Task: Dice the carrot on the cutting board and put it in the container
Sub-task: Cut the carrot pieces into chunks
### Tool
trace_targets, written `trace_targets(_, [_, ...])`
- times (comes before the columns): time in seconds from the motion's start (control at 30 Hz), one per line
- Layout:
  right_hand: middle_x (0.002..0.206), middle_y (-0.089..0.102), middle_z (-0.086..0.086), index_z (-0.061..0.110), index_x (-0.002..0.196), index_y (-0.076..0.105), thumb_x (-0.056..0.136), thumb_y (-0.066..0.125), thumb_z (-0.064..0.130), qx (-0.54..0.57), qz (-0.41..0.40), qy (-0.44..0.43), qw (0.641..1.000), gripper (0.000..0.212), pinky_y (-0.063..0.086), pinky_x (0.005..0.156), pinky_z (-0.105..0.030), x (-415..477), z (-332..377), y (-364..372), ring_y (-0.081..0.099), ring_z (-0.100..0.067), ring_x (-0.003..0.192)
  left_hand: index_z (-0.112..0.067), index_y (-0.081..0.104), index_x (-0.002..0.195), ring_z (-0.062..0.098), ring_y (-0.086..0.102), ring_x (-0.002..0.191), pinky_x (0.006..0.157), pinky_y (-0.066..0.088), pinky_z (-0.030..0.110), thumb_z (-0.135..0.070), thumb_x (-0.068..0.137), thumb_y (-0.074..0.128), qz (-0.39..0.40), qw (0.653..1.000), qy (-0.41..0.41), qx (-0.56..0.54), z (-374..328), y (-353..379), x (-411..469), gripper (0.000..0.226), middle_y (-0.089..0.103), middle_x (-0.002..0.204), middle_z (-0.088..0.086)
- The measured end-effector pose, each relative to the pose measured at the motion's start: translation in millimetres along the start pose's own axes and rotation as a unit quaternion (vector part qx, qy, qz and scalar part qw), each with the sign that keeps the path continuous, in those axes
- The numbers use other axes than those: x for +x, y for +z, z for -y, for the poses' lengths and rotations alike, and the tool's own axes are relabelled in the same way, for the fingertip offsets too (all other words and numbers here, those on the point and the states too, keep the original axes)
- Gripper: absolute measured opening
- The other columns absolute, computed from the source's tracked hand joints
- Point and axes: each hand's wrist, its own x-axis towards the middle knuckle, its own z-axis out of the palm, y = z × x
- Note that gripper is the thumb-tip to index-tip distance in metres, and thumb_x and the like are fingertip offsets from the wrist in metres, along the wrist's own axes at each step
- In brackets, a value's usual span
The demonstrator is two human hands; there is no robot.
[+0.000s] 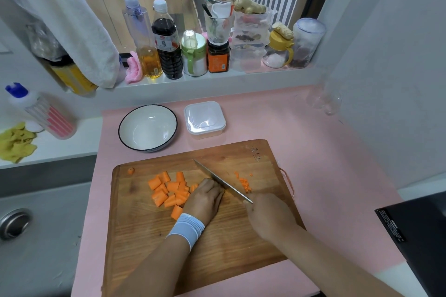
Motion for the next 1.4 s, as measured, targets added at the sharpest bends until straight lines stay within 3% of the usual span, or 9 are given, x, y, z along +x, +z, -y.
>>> trace_targets(0.13, [0.082,0.061,0.006,0.025,0.084,0.057,0.104,0.043,0.039,0.009,0.013,0.012,1.000,0.028,0.052,0.074,-0.032,4,6,0,0.064,-0.017,0.081,-0.007,0.071,0.083,0.016,0.055,0.088,0.078,0.049,0.024,-0.018,0.094,0.051,0.005,1.000,-0.007,-0.005,0,-1,1,0.026,0.062,0.086,0.003])
trace_targets(0.3, [0.092,0.067,-0.001,0.017,0.101,0.066,0.103,0.046,0.038,0.027,0.016,0.026,0.999,0.029,0.054,0.077,-0.034,12,9,0,0.065,-0.021,0.086,-0.007,0.071,0.085,0.017,0.055,0.089,0.077,0.050,0.024,-0.019,0.095,0.052,0.013,1.000,-0.009,-0.002,1,-1,0,0.025,0.061,0.089,0.003])
trace_targets(0.43, [0.085,0.062,0.004,0.023,0.090,0.059,0.104,0.046,0.039,0.039,0.019,0.026,0.999,0.025,0.053,0.075,-0.033,10,8,-2,0.064,-0.019,0.084,-0.007,0.070,0.085,0.017,0.054,0.091,0.079,0.048,0.023,-0.013,0.091,0.060,0.013,1.000,-0.007,0.010,-1,-2,-2,0.014,0.061,0.090,0.004])
trace_targets(0.67, [0.085,0.063,0.004,0.022,0.090,0.061,0.104,0.044,0.039,0.027,0.017,0.017,0.999,0.028,0.055,0.078,-0.035,7,10,-3,0.065,-0.018,0.084,-0.006,0.072,0.084,0.016,0.057,0.091,0.079,0.051,0.024,-0.006,0.083,0.071,0.021,1.000,-0.008,0.014,0,-2,-5,0.001,0.063,0.089,0.004])
trace_targets(0.77, [0.088,0.065,0.002,0.019,0.096,0.065,0.104,0.043,0.040,0.005,-0.002,0.014,1.000,0.031,0.055,0.075,-0.034,4,11,-1,0.065,-0.019,0.084,-0.006,0.073,0.086,0.015,0.057,0.091,0.077,0.052,0.024,-0.010,0.087,0.067,0.019,1.000,-0.007,0.004,-1,-2,-6,0.007,0.064,0.089,0.003])
trace_targets(0.9, [0.077,0.053,0.010,0.021,0.095,0.065,0.104,0.043,0.040,-0.006,-0.016,-0.001,1.000,0.030,0.048,0.070,-0.030,-3,9,-1,0.059,-0.014,0.077,-0.007,0.073,0.086,0.015,0.056,0.091,0.078,0.050,0.023,-0.020,0.091,0.052,0.012,1.000,-0.001,0.003,-4,-6,-3,0.025,0.065,0.087,0.003])
trace_targets(1.03, [0.069,0.044,0.013,0.029,0.084,0.052,0.104,0.043,0.040,-0.021,-0.013,0.000,1.000,0.025,0.037,0.064,-0.027,-7,4,-2,0.051,-0.012,0.071,-0.007,0.074,0.087,0.014,0.055,0.091,0.079,0.049,0.022,-0.021,0.091,0.052,0.010,1.000,-0.003,0.006,-6,-6,-4,0.026,0.065,0.087,0.003])
trace_targets(1.2, [0.073,0.052,0.012,0.029,0.081,0.052,0.104,0.045,0.037,0.003,0.008,0.004,1.000,0.025,0.041,0.063,-0.024,-1,2,2,0.058,-0.012,0.074,-0.007,0.074,0.085,0.014,0.056,0.090,0.080,0.048,0.021,-0.005,0.082,0.073,0.005,1.000,-0.007,0.004,-4,-5,-3,0.004,0.066,0.087,0.003])
trace_targets(1.4, [0.080,0.059,0.006,0.025,0.084,0.054,0.103,0.048,0.034,0.021,0.022,0.014,0.999,0.022,0.048,0.067,-0.027,16,6,6,0.062,-0.014,0.078,-0.007,0.075,0.085,0.014,0.057,0.088,0.079,0.049,0.020,-0.003,0.078,0.077,-0.005,1.000,0.003,0.012,-3,-4,-4,0.008,0.066,0.086,0.002])
